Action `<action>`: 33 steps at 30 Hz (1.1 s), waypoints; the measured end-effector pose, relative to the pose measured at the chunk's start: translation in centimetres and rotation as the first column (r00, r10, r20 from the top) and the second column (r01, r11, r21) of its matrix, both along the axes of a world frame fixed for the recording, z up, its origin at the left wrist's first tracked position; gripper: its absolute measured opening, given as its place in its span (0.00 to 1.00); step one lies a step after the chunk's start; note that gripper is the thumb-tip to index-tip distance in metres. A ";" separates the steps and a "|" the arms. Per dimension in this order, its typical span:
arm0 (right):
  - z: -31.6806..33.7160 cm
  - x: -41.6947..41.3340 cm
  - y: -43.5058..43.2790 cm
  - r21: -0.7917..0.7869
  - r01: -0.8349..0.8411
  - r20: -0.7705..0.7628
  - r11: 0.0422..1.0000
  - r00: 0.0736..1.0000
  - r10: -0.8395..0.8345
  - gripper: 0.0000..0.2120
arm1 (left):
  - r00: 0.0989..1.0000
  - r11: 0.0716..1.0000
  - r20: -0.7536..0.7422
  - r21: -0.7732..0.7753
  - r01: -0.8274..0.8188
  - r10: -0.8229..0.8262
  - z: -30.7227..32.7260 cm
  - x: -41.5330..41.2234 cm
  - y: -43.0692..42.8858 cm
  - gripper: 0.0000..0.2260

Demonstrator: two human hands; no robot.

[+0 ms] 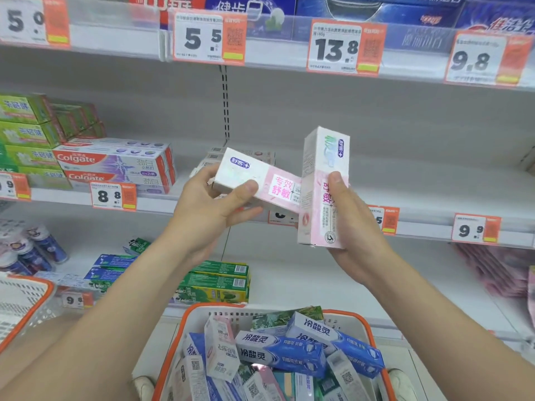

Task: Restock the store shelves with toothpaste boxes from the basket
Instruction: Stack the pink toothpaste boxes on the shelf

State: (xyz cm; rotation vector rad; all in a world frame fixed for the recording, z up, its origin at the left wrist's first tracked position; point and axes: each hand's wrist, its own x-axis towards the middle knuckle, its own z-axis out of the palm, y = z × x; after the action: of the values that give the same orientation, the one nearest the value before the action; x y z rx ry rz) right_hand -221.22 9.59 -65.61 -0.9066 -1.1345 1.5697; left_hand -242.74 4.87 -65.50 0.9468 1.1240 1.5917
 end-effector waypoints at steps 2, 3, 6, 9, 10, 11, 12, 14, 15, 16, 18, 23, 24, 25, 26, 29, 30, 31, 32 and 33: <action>0.1 0.6 0.1 0.150 -0.023 0.194 0.988 0.981 -0.007 0.17 | 1.000 1.000 -0.018 -0.001 0.005 -0.005 0.1 -0.2 0.0 0.26; 0.1 0.9 0.1 0.230 -0.037 0.269 0.973 0.963 -0.027 0.18 | 0.999 1.000 -0.038 -0.012 0.012 -0.012 0.1 -0.4 0.0 0.24; 0.3 1.2 -0.2 0.428 -0.135 0.471 0.894 0.877 -0.093 0.20 | 0.988 0.995 -0.123 -0.048 0.084 -0.089 0.3 -0.6 -0.2 0.16; 0.0 1.2 -0.4 0.400 -0.284 0.559 0.871 0.829 0.014 0.19 | 0.970 0.986 -0.181 -0.083 0.146 -0.159 0.5 -0.6 -0.3 0.20; -0.1 1.2 -0.5 0.372 -0.318 0.563 0.872 0.824 0.061 0.19 | 0.966 0.983 -0.193 -0.095 0.157 -0.173 0.6 -0.7 -0.4 0.23; -0.1 1.1 -0.6 0.349 -0.349 0.565 0.870 0.819 0.101 0.19 | 0.964 0.981 -0.197 -0.105 0.163 -0.181 0.6 -0.8 -0.4 0.24; -0.2 1.0 -0.7 0.334 -0.378 0.568 0.863 0.812 0.136 0.19 | 0.964 0.981 -0.196 -0.113 0.160 -0.180 0.7 -0.8 -0.3 0.24; -0.2 0.8 -0.7 0.316 -0.427 0.565 0.847 0.802 0.193 0.20 | 0.970 0.983 -0.183 -0.119 0.142 -0.162 0.8 -0.9 -0.3 0.24; 0.0 0.7 -0.7 0.311 -0.440 0.554 0.842 0.804 0.215 0.20 | 0.974 0.983 -0.166 -0.118 0.137 -0.156 0.9 -0.8 -0.3 0.24; 0.2 0.6 -0.7 0.310 -0.448 0.548 0.839 0.805 0.228 0.20 | 0.978 0.984 -0.142 -0.115 0.140 -0.155 1.0 -0.6 -0.4 0.25; 0.4 0.3 -0.5 0.336 -0.459 0.569 0.823 0.795 0.212 0.21 | 0.982 0.982 -0.080 -0.100 0.162 -0.170 1.3 -0.2 -0.5 0.29; 0.9 -1.3 -0.2 0.440 -0.470 0.624 0.765 0.773 0.116 0.26 | 0.985 0.986 -0.078 -0.062 0.152 -0.157 2.1 -0.4 0.0 0.25; 1.2 -1.6 0.0 0.461 -0.440 0.619 0.771 0.782 0.076 0.26 | 0.983 0.986 -0.076 -0.042 0.162 -0.164 2.4 -0.9 0.4 0.25; 1.8 -1.8 0.4 0.494 -0.406 0.628 0.769 0.778 0.006 0.27 | 0.982 0.986 -0.086 -0.015 0.166 -0.167 2.7 -1.6 0.6 0.24; 2.4 -2.1 0.9 0.546 -0.376 0.653 0.748 0.751 -0.099 0.29 | 0.982 0.988 -0.116 0.003 0.153 -0.152 3.1 -2.5 1.0 0.25; 4.0 -3.5 4.2 0.674 -0.393 0.715 0.626 0.561 -0.417 0.35 | 0.957 0.999 -0.290 -0.036 0.018 -0.028 3.1 -5.7 2.7 0.24; 4.4 -4.3 5.6 0.679 -0.414 0.726 0.606 0.502 -0.470 0.37 | 0.937 0.996 -0.346 -0.058 -0.068 0.044 2.7 -6.7 3.4 0.19; 4.7 -5.3 6.9 0.671 -0.438 0.740 0.598 0.447 -0.502 0.38 | 0.892 0.980 -0.426 -0.053 -0.191 0.151 2.2 -7.6 4.0 0.12; 5.0 -6.5 8.3 0.655 -0.468 0.755 0.593 0.393 -0.524 0.39 | 0.811 0.952 -0.528 -0.016 -0.307 0.253 1.8 -8.3 4.5 0.07; 5.1 -7.8 9.6 0.631 -0.503 0.772 0.591 0.332 -0.541 0.40 | 0.712 0.925 -0.631 0.027 -0.378 0.310 1.2 -8.8 4.9 0.08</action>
State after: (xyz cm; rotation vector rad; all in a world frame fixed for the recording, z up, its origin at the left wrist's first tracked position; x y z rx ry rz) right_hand -228.99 19.23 -60.46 -1.1352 -2.4130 0.0158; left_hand -251.54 9.76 -64.28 1.3049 1.9326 1.5122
